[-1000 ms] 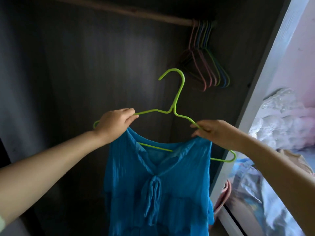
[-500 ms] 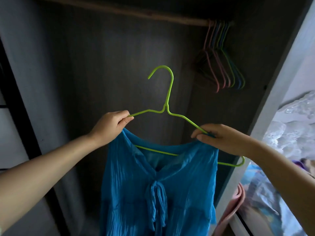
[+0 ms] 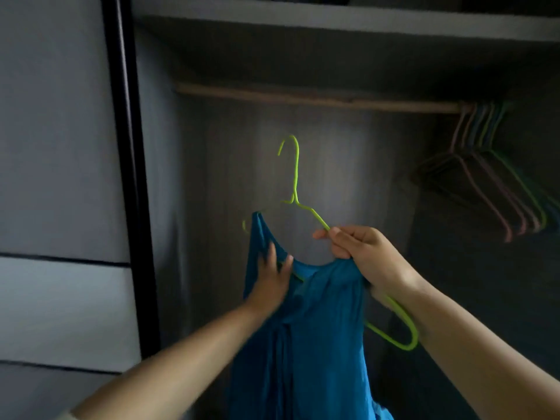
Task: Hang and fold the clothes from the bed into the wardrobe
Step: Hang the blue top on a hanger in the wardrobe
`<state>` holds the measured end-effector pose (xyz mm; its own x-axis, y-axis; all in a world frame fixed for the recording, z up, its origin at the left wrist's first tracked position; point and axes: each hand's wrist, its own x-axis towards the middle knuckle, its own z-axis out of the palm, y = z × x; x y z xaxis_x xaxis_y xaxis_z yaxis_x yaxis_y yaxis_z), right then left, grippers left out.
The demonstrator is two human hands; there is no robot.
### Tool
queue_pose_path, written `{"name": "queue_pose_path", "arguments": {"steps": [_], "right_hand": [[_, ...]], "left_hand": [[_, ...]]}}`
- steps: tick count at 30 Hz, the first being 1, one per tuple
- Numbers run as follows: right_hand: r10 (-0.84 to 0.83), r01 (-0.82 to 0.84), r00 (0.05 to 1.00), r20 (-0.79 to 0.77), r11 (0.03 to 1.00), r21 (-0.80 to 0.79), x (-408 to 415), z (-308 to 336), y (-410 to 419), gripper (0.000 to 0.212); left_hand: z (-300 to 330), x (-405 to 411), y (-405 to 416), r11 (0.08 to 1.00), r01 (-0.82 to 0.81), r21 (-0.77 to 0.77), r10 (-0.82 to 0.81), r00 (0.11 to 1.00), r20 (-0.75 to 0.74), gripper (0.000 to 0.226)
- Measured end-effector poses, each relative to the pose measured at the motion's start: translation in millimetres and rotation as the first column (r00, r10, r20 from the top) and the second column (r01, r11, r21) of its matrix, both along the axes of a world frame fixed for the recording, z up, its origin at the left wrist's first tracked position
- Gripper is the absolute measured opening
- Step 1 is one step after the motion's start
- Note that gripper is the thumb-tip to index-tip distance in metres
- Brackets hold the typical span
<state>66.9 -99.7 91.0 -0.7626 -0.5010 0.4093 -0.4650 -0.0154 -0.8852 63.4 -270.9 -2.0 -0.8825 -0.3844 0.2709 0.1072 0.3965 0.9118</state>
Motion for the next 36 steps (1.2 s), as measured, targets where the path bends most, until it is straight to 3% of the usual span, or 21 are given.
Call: {"name": "queue_pose_path", "arguments": {"steps": [3, 6, 8, 10, 12, 14, 17, 19, 23, 27, 31, 34, 36], "right_hand": [[0.028, -0.027, 1.000, 0.006, 0.996, -0.081, -18, 32, -62, 0.031], [0.014, -0.016, 0.999, -0.035, 0.997, -0.074, -33, 68, -125, 0.031], [-0.009, 0.005, 0.999, -0.038, 0.996, -0.087, -40, 88, -171, 0.027], [-0.006, 0.005, 1.000, -0.012, 0.991, -0.130, -44, 107, -215, 0.022], [-0.023, 0.023, 1.000, 0.006, 0.987, -0.156, -48, 126, -250, 0.022], [-0.042, 0.047, 0.998, 0.037, 0.987, -0.155, -58, 140, -278, 0.020], [-0.072, 0.081, 0.995, 0.074, 0.988, -0.132, -80, 141, -312, 0.027], [-0.099, 0.105, 0.992, 0.084, 0.992, -0.069, -91, 128, -326, 0.029], [-0.071, 0.079, 0.994, 0.081, 0.991, -0.109, -102, 99, -332, 0.018], [0.009, -0.005, 0.999, 0.046, 0.997, -0.078, -97, 96, -332, 0.037], [0.133, -0.133, 0.990, 0.045, 0.991, 0.010, -87, 98, -328, 0.037], [0.247, -0.247, 0.964, 0.102, 0.969, -0.009, -85, 87, -315, 0.013], [0.296, -0.294, 0.945, 0.136, 0.955, -0.038, -88, 77, -292, 0.040]], "left_hand": [[-13, -8, -20, 0.975, 0.043, 0.217, -0.026, 0.996, -0.082, 0.059], [-10, -17, -45, 0.873, 0.107, 0.476, -0.029, 0.985, -0.167, 0.091], [1, -19, -67, 0.685, 0.132, 0.716, 0.043, 0.975, -0.220, 0.088], [17, -29, -90, 0.561, 0.202, 0.803, 0.044, 0.961, -0.273, 0.065], [35, -46, -116, 0.631, 0.085, 0.771, 0.171, 0.954, -0.246, 0.069], [47, -63, -135, 0.607, 0.019, 0.794, 0.352, 0.890, -0.290, 0.069], [60, -61, -138, 0.626, -0.019, 0.779, 0.420, 0.851, -0.316, 0.074], [52, -61, -138, 0.641, -0.007, 0.767, 0.397, 0.859, -0.323, 0.070], [32, -60, -144, 0.615, -0.117, 0.780, 0.412, 0.891, -0.191, 0.089], [27, -59, -149, 0.690, -0.135, 0.711, 0.376, 0.907, -0.192, 0.092], [33, -48, -158, 0.719, -0.110, 0.686, 0.348, 0.911, -0.220, 0.063], [29, -36, -163, 0.805, -0.112, 0.583, 0.277, 0.939, -0.202, 0.059], [21, -32, -173, 0.793, -0.068, 0.606, 0.256, 0.939, -0.230, 0.053]]}}
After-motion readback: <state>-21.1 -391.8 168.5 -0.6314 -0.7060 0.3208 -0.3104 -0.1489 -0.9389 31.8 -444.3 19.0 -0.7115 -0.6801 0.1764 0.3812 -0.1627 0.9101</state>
